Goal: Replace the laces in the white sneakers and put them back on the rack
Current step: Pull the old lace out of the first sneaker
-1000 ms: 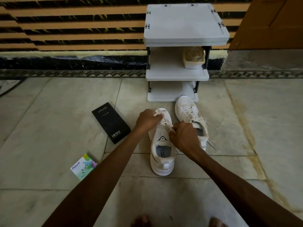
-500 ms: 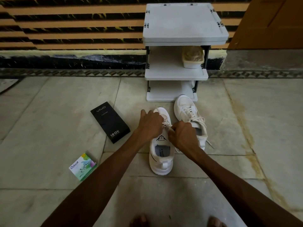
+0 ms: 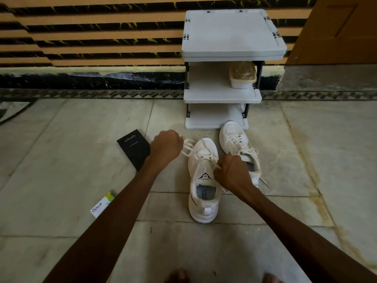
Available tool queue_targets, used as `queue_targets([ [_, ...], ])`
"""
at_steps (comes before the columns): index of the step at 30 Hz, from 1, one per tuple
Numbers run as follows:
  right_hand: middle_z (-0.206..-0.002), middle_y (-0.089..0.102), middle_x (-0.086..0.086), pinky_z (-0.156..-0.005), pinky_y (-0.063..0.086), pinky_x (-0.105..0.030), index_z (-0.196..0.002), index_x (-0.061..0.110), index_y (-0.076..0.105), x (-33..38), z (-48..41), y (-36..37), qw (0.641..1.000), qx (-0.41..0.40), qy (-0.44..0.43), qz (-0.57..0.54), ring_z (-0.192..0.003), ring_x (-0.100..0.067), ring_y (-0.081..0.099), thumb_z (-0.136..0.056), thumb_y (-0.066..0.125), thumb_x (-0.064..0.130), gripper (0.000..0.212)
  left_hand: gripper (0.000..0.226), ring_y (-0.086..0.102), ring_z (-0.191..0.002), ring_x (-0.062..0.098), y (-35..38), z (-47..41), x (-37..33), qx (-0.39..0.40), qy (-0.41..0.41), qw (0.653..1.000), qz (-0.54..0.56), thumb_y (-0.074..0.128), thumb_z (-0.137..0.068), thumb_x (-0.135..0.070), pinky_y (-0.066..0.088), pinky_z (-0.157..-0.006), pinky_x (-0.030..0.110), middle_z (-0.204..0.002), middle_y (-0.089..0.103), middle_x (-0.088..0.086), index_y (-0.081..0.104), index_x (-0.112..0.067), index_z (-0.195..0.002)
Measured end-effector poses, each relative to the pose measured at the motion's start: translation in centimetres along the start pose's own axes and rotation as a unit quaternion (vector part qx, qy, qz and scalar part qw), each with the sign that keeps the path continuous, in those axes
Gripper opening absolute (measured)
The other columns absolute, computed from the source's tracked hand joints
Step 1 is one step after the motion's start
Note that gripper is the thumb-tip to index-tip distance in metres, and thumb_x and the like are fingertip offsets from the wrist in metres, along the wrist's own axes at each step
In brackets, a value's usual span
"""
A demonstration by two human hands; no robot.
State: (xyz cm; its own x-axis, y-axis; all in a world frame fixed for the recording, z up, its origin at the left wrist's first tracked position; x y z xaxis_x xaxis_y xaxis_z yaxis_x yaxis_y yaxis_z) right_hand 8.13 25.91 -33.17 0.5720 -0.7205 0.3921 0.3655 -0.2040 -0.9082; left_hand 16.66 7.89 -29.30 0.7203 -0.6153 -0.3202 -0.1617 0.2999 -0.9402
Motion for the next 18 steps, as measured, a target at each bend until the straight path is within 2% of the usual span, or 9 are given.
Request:
queue_targets([
  [2,-0.064,0.051,-0.006,-0.049,0.030,-0.021,-0.067,0.010,0.053,-0.3,0.2,0.2,1.000,0.014,-0.002,-0.014,-0.057,-0.020,0.050,-0.078,0.063,0.018,0.017,0.037,0.053,-0.073,0.017,1.3,0.6,-0.3,0.080,-0.006,0.997,-0.015,0.040,-0.101,-0.035,0.039,-0.067,0.030,-0.083,0.061,0.004,0.066,-0.009,-0.095],
  [3,-0.062,0.051,-0.005,-0.049,0.032,-0.021,-0.063,0.012,0.050,-0.4,0.4,0.3,1.000,0.016,-0.003,-0.021,-0.055,-0.021,0.050,-0.078,0.064,0.019,0.021,0.034,0.055,-0.074,0.018,1.8,1.1,-0.4,0.094,-0.006,0.995,-0.025,0.043,-0.100,-0.034,0.042,-0.067,0.030,-0.089,0.064,0.005,0.067,-0.010,-0.097],
  [5,-0.060,0.053,-0.005,-0.047,0.035,-0.021,-0.061,0.013,0.051,-0.6,0.7,0.3,1.000,0.025,-0.005,-0.017,-0.054,-0.021,0.053,-0.077,0.065,0.022,0.023,0.029,0.062,-0.073,0.018,2.5,2.4,-0.9,0.070,-0.006,0.998,0.001,0.054,-0.095,-0.036,0.049,-0.064,0.030,-0.084,0.069,0.003,0.071,-0.015,-0.085],
  [7,-0.070,0.063,-0.007,-0.053,0.045,-0.024,-0.078,0.011,0.064,-0.4,0.8,0.0,0.999,0.032,-0.013,-0.005,-0.062,-0.023,0.062,-0.078,0.066,0.025,0.014,0.023,0.065,-0.073,0.016,2.8,3.8,-1.4,0.013,0.013,0.999,0.040,0.062,-0.092,-0.035,0.053,-0.065,0.029,-0.081,0.070,-0.002,0.072,-0.018,-0.080],
  [8,-0.079,0.067,-0.008,-0.056,0.047,-0.026,-0.092,0.012,0.068,-0.3,0.8,-0.3,0.999,0.031,-0.017,-0.010,-0.069,-0.024,0.065,-0.078,0.067,0.025,0.019,0.018,0.065,-0.078,0.014,2.9,4.3,-1.5,0.006,0.030,0.998,0.061,0.064,-0.090,-0.035,0.053,-0.068,0.029,-0.087,0.070,-0.004,0.072,-0.019,-0.086],
  [10,-0.095,0.070,-0.009,-0.060,0.044,-0.025,-0.115,0.016,0.064,0.2,0.5,-0.5,0.999,0.034,-0.027,-0.022,-0.083,-0.025,0.067,-0.077,0.069,0.022,0.039,0.028,0.064,-0.091,0.016,3.5,5.0,-1.7,0.057,0.059,0.993,0.084,0.068,-0.087,-0.039,0.051,-0.075,0.029,-0.102,0.067,-0.003,0.066,-0.018,-0.105],
  [12,-0.101,0.070,-0.009,-0.062,0.042,-0.024,-0.125,0.018,0.058,0.8,0.4,-0.5,0.998,0.049,-0.038,-0.016,-0.090,-0.025,0.066,-0.077,0.070,0.019,0.049,0.043,0.063,-0.098,0.020,4.5,5.5,-1.7,0.118,0.057,0.989,0.065,0.069,-0.084,-0.041,0.047,-0.076,0.029,-0.109,0.065,0.000,0.060,-0.015,-0.117],
  [15,-0.102,0.067,-0.012,-0.062,0.046,-0.025,-0.122,0.016,0.059,0.7,0.4,-0.4,0.998,0.050,-0.021,-0.039,-0.087,-0.026,0.065,-0.073,0.071,0.013,0.051,0.029,0.066,-0.082,0.019,5.8,5.5,-1.1,0.087,0.044,0.993,0.059,0.066,-0.085,-0.031,0.048,-0.064,0.025,-0.092,0.066,0.003,0.066,-0.010,-0.104],
  [18,-0.106,0.067,-0.008,-0.061,0.046,-0.024,-0.112,0.018,0.062,-0.2,0.6,-0.5,0.995,0.030,0.032,-0.088,-0.080,-0.019,0.062,-0.070,0.074,0.013,0.045,0.022,0.065,-0.073,0.020,5.7,5.0,-0.2,0.061,0.021,0.993,0.100,0.063,-0.087,-0.028,0.039,-0.057,0.023,-0.075,0.062,0.001,0.071,-0.008,-0.089],
])
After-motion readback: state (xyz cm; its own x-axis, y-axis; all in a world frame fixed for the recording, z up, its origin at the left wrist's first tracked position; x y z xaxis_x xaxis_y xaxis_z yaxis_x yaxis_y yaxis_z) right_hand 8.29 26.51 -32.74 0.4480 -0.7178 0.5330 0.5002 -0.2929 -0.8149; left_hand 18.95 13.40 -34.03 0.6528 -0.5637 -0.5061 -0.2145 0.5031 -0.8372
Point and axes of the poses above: each hand's wrist, its own z-axis away from the middle knuckle, its own y-axis out of the palm, x = y × z, the point moved 2 cm from there along -z, towards the middle knuckle
